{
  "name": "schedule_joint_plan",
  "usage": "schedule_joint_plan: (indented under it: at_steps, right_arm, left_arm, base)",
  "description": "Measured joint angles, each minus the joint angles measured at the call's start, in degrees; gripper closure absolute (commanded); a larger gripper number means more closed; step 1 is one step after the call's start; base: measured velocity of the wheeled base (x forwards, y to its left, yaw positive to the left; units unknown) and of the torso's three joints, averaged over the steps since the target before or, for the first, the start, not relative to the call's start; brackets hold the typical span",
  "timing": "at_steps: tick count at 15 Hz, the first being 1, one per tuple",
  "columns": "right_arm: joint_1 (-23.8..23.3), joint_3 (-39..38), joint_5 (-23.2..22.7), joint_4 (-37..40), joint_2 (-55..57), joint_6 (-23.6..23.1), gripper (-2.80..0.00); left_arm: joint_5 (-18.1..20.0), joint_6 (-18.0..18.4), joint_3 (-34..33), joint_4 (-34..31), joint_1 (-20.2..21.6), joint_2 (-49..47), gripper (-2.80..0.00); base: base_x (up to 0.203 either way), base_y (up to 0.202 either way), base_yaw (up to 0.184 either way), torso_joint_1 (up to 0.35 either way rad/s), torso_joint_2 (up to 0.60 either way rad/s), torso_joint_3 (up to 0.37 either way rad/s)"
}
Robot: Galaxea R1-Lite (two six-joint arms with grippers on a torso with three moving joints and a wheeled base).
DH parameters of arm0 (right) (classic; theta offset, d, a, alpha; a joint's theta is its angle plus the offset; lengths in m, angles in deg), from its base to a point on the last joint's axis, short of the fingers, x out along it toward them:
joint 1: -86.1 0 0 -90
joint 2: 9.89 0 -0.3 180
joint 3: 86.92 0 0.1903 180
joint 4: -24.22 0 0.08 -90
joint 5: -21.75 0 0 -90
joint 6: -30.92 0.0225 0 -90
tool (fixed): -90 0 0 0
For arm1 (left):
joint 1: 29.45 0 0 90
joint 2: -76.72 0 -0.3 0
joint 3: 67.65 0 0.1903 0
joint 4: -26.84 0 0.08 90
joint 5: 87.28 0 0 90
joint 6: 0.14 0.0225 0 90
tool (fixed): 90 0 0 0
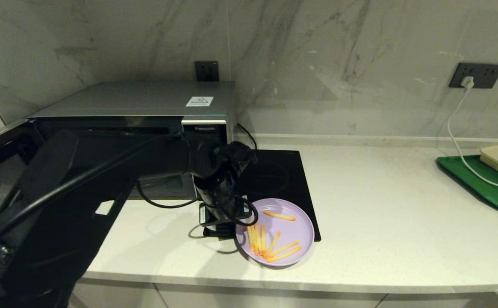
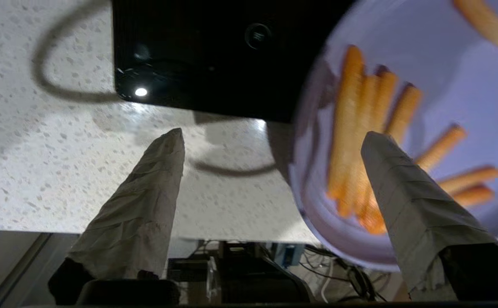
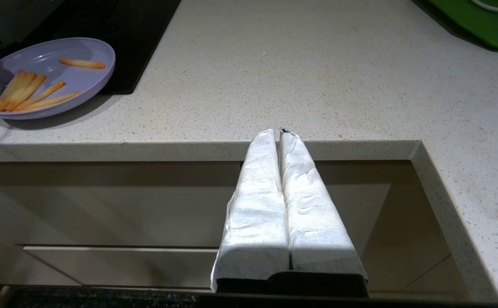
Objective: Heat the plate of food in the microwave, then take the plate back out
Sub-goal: Put the plate in the microwave oven
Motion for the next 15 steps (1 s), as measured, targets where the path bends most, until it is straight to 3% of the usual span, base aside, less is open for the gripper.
schedule_joint_plan:
  at_steps: [10, 15]
  right_arm:
    - [0.0, 0.0, 0.0, 0.01, 0.01, -0.01, 0.0]
    - [0.0, 0.0, 0.02, 0.0, 0.0, 0.0, 0.0]
  left_arm:
    - [-3.79, 0.75, 0.24, -0.8, 0.21, -3.17, -2.8]
    - [-3.72, 1.13, 0.22, -0.36, -0.66, -4.05, -2.8]
  base:
    - [0.0, 0.0, 0.0, 0.0, 0.0, 0.0]
    - [0.0, 0.0, 0.0, 0.0, 0.0, 0.0]
